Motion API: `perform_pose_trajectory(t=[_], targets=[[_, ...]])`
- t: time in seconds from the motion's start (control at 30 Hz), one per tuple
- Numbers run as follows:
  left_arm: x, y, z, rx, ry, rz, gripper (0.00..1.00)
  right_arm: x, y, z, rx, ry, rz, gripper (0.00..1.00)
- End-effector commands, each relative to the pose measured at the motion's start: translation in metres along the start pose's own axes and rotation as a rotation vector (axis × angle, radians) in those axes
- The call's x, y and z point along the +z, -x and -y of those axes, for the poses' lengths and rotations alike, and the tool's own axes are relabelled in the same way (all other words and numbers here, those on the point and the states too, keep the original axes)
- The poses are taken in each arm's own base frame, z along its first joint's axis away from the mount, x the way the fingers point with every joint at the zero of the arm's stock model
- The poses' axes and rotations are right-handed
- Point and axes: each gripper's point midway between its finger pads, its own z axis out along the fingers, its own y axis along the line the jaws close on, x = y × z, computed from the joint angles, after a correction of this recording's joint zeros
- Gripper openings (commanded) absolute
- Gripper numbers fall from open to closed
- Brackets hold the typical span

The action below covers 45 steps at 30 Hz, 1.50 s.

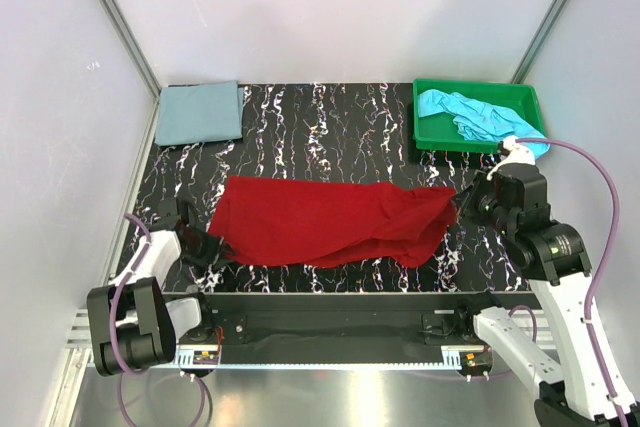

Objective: Fold and stack the t-shirts
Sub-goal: Flatten the tshirt out

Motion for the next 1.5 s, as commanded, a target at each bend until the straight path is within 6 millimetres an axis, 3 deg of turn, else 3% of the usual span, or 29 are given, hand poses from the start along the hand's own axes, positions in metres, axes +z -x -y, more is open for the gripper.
perform_pose_trajectory(t=[0.0,0.17,0.23,0.3,0.4,0.5,0.57,0.6,0.67,0.7,0.77,0.8,0.87,0.9,0.97,1.0,1.03,1.07,1.1,1.17,1.2,1.33,1.43,1.47], targets=[[0.015,0.019,-0.022,0.031,0.080,0.102,0.27,-0.012,0.024,-0.002,-0.009,0.000,0.091,0.00],[0.011,0.021,-0.012,0.062,0.038,0.112,0.11,-0.011,0.026,-0.003,-0.008,-0.003,0.092,0.00],[0.006,0.023,-0.003,0.087,0.006,0.119,0.00,-0.010,0.027,-0.003,-0.006,-0.006,0.094,0.00],[-0.003,0.025,0.007,0.107,-0.035,0.142,0.00,-0.008,0.029,-0.003,0.002,-0.011,0.099,0.00],[-0.027,0.030,0.038,0.164,-0.148,0.177,0.00,-0.002,0.043,-0.010,0.023,0.000,0.128,0.00],[-0.056,0.034,0.081,0.262,-0.259,0.195,0.00,0.013,0.070,-0.025,0.047,0.014,0.178,0.00],[-0.091,0.041,0.122,0.337,-0.352,0.263,0.00,0.024,0.099,-0.035,0.039,0.007,0.226,0.00],[-0.123,0.047,0.152,0.382,-0.424,0.322,0.00,0.037,0.108,-0.033,0.016,-0.034,0.229,0.00],[-0.151,0.051,0.182,0.444,-0.479,0.377,0.00,0.030,0.147,-0.044,-0.008,-0.036,0.318,0.00],[-0.190,0.054,0.212,0.485,-0.560,0.448,0.00,0.040,0.160,-0.042,-0.038,-0.082,0.330,0.00],[-0.220,0.058,0.241,0.524,-0.621,0.488,0.00,0.020,0.204,-0.057,-0.046,-0.064,0.442,0.00],[-0.265,0.056,0.266,0.556,-0.710,0.556,0.00,0.015,0.217,-0.059,-0.067,-0.069,0.472,0.00],[-0.296,0.054,0.291,0.604,-0.781,0.577,0.00,-0.006,0.255,-0.067,-0.057,-0.078,0.578,0.00],[-0.339,0.047,0.308,0.645,-0.867,0.634,0.00,-0.016,0.266,-0.069,-0.061,-0.083,0.612,0.00],[-0.371,0.037,0.324,0.711,-0.945,0.656,0.00,-0.046,0.296,-0.078,-0.042,-0.062,0.716,0.00],[-0.414,0.026,0.332,0.753,-1.029,0.721,0.00,-0.060,0.305,-0.080,-0.046,-0.052,0.754,0.00],[-0.431,0.020,0.334,0.784,-1.061,0.746,0.00,-0.083,0.317,-0.084,-0.036,-0.032,0.814,0.00],[-0.449,0.012,0.335,0.812,-1.101,0.763,0.00,-0.098,0.325,-0.086,-0.030,-0.019,0.853,0.00],[-0.481,0.000,0.335,0.845,-1.165,0.818,0.00,-0.118,0.330,-0.086,-0.036,-0.008,0.895,0.00],[-0.511,-0.016,0.329,0.883,-1.232,0.870,0.00,-0.159,0.342,-0.092,-0.036,0.043,0.987,0.00],[-0.536,-0.030,0.319,0.906,-1.287,0.922,0.00,-0.181,0.343,-0.095,-0.056,0.075,1.023,0.00],[-0.590,-0.067,0.286,0.965,-1.401,1.039,0.00,-0.265,0.347,-0.098,-0.072,0.171,1.178,0.00],[-0.626,-0.094,0.254,0.997,-1.465,1.149,0.00,-0.316,0.340,-0.095,-0.086,0.221,1.271,0.00],[-0.633,-0.099,0.247,1.004,-1.472,1.180,0.00,-0.325,0.339,-0.092,-0.087,0.218,1.290,0.00]])
